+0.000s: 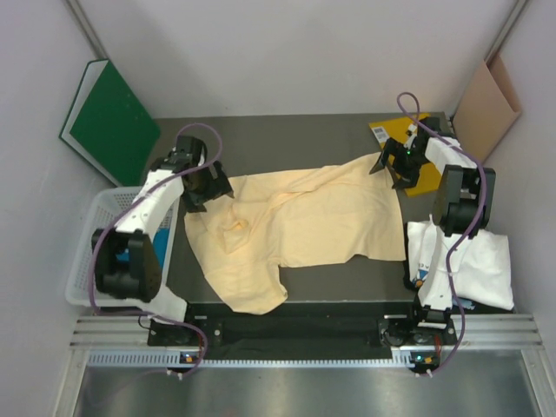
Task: Fold and stack the t-shirts
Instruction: Fold the tshirt
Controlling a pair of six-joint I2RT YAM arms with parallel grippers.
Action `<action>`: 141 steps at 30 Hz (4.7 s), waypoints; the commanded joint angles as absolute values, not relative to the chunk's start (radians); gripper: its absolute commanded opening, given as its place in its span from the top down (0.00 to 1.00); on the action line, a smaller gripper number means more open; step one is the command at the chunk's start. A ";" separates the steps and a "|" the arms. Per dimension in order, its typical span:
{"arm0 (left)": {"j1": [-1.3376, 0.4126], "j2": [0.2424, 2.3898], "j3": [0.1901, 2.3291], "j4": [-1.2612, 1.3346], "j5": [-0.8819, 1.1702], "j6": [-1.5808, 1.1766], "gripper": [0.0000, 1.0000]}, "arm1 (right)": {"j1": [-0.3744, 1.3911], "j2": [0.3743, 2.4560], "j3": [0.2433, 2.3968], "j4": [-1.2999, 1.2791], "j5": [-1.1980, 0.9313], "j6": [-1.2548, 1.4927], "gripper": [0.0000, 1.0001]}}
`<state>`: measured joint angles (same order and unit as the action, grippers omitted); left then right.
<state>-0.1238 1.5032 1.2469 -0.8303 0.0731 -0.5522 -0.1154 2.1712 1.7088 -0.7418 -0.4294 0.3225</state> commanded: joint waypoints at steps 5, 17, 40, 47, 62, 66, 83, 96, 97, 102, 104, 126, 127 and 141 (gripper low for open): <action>-0.219 1.818 1.408 -0.753 0.192 -0.483 0.11 | -0.120 2.143 1.689 -0.704 -0.457 0.336 0.00; -0.314 1.732 1.517 -0.902 0.121 -0.472 1.00 | -0.124 2.151 1.706 -0.707 -0.457 0.337 0.00; -0.359 1.729 1.440 -0.896 -0.182 -0.485 1.00 | -0.121 2.200 1.701 -0.692 -0.469 0.341 0.00; -0.224 1.907 1.519 -0.896 -0.046 -0.474 1.00 | -0.121 2.180 1.648 -0.673 -0.477 0.336 0.00; -0.394 1.766 1.329 -0.923 0.218 -0.408 1.00 | -0.121 2.218 1.684 -0.676 -0.486 0.339 0.00; -0.498 1.663 1.215 -0.983 0.215 -0.457 1.00 | -0.121 2.226 1.686 -0.670 -0.488 0.342 0.00; -0.347 1.336 1.107 -0.933 -0.005 -0.568 1.00 | -0.109 2.232 1.626 -0.634 -0.492 0.347 0.00; -0.253 1.914 1.408 -0.821 0.164 -0.468 1.00 | -0.107 2.203 1.569 -0.617 -0.506 0.336 0.00; -0.256 1.927 1.434 -0.824 0.184 -0.457 1.00 | -0.106 2.201 1.569 -0.618 -0.506 0.336 0.00; -0.301 1.821 1.344 -0.844 0.233 -0.411 1.00 | -0.107 2.198 1.572 -0.620 -0.502 0.333 0.00; -0.330 1.772 1.275 -0.865 0.245 -0.410 1.00 | -0.106 2.200 1.571 -0.615 -0.502 0.336 0.00; -0.094 1.615 1.256 -0.865 0.093 -0.476 0.19 | -0.106 2.183 1.589 -0.607 -0.491 0.348 0.00; -0.068 1.635 1.267 -0.827 0.110 -0.477 0.16 | -0.107 2.178 1.583 -0.607 -0.489 0.348 0.00; 0.028 1.996 1.615 -0.850 0.009 -0.445 0.22 | -0.106 2.152 1.560 -0.610 -0.491 0.348 0.01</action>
